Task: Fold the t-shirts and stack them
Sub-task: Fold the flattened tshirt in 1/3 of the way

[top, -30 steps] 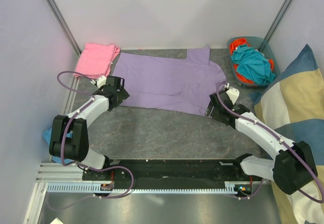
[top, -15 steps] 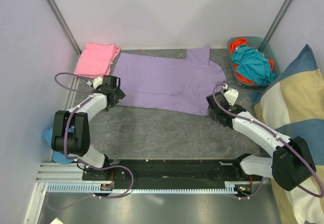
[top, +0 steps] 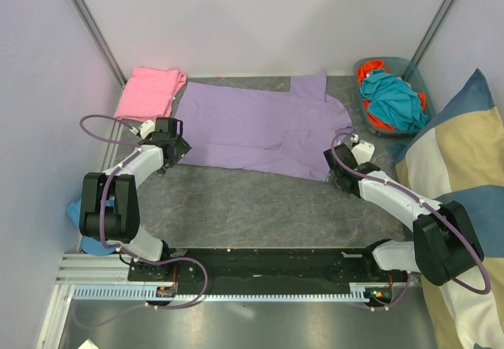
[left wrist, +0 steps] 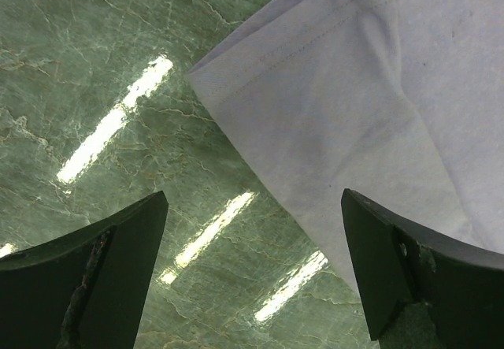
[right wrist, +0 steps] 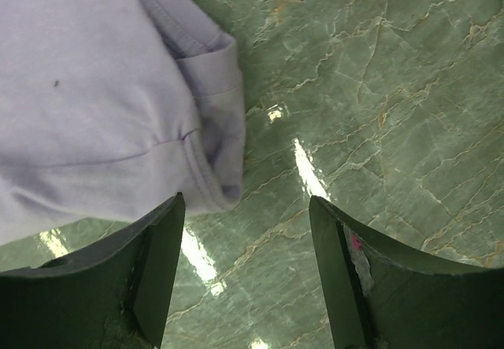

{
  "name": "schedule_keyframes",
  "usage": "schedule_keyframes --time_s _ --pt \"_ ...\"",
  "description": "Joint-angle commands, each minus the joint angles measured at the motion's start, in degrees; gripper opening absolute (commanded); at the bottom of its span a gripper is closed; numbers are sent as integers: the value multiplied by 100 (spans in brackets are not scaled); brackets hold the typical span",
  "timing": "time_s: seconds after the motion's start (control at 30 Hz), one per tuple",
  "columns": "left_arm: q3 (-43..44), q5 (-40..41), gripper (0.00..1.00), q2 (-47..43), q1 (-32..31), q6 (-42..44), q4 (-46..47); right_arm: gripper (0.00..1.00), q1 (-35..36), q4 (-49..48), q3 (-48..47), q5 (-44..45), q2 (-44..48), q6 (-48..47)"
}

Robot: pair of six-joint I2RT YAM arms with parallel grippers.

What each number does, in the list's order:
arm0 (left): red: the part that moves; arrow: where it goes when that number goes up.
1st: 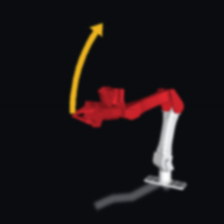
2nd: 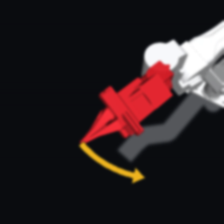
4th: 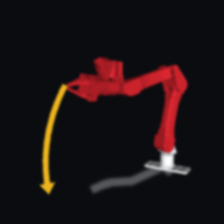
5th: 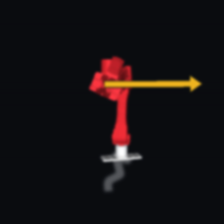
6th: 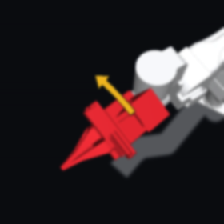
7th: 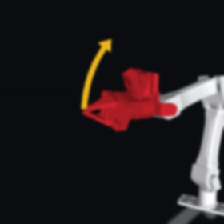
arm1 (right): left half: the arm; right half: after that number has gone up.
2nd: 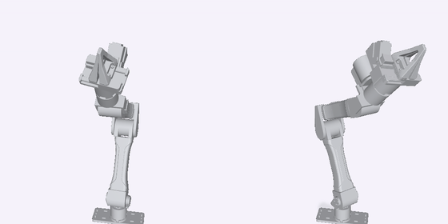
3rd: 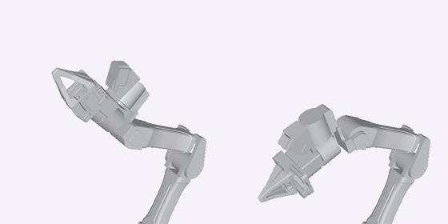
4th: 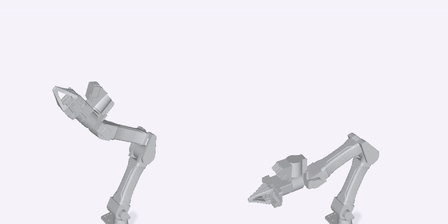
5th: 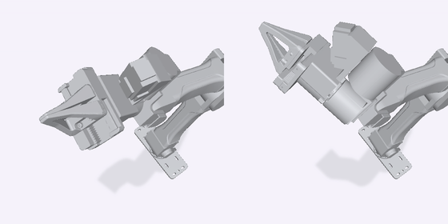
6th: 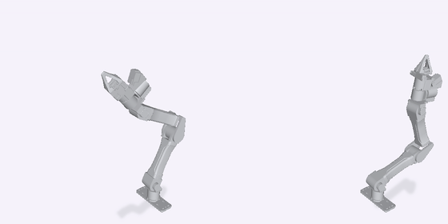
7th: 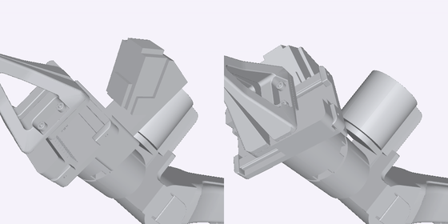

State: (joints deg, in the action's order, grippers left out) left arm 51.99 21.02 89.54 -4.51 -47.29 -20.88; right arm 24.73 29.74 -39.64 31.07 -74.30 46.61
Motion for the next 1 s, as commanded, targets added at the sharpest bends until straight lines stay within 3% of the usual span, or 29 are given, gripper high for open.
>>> schedule_keyframes --time_s 0.0,0.47,0.7,0.83,0.97 --pt "92 201 100 -121 56 -123 111 72 -196 -371 70 -136 -137 -143" --pt "75 219 100 -129 153 -114 76 65 -355 -847 44 -681 -629 -328" --pt "136 245 100 -103 258 -88 49 30 -381 -987 88 -804 -770 -354" --pt "180 280 100 -42 311 -70 41 0 -408 -1005 105 -839 -796 -337" --pt "294 280 100 90 363 -61 41 0 -425 -1022 141 -839 -726 -354"
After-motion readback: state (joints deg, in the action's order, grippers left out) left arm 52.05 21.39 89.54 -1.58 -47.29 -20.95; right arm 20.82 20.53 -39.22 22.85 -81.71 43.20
